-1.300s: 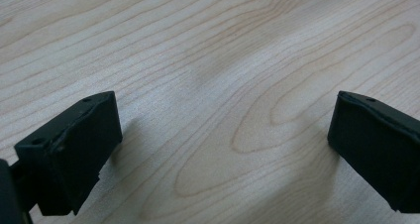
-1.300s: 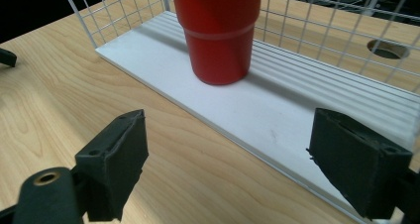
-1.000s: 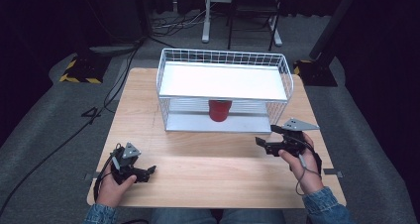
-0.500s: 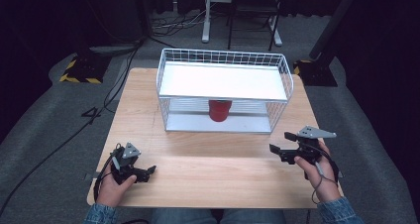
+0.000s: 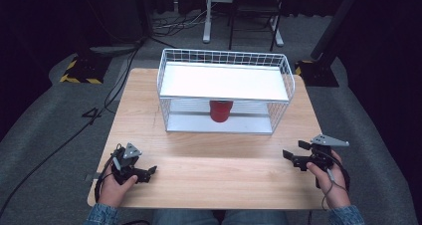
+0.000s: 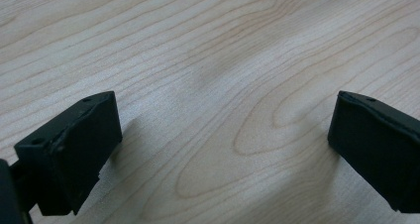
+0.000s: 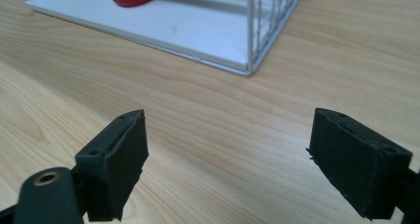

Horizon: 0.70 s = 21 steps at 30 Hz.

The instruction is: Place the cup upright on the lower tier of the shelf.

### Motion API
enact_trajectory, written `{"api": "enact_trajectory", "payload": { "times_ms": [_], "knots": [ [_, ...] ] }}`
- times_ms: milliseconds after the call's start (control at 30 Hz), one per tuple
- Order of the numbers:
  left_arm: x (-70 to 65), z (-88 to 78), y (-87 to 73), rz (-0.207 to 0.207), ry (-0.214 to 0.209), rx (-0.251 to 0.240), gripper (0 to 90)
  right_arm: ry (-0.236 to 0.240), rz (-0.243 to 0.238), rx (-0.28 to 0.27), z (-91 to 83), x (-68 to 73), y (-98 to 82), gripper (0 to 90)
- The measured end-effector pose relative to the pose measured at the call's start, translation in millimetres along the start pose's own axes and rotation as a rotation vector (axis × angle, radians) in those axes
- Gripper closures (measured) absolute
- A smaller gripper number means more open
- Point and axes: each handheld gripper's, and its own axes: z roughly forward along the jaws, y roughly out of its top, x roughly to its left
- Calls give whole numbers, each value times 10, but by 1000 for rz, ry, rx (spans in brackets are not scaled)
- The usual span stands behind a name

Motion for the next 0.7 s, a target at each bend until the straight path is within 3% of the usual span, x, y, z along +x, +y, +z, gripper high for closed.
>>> {"api": "enact_trajectory", "payload": {
  "times_ms": [467, 700],
  "knots": [
    [0, 0, 0, 1, 0, -1, 5, -63, 36, 69, 72, -229, -300, 158],
    [0, 0, 0, 0, 0, 0, 5, -92, 12, 91, 109, -245, -376, 158]
  ]
}}
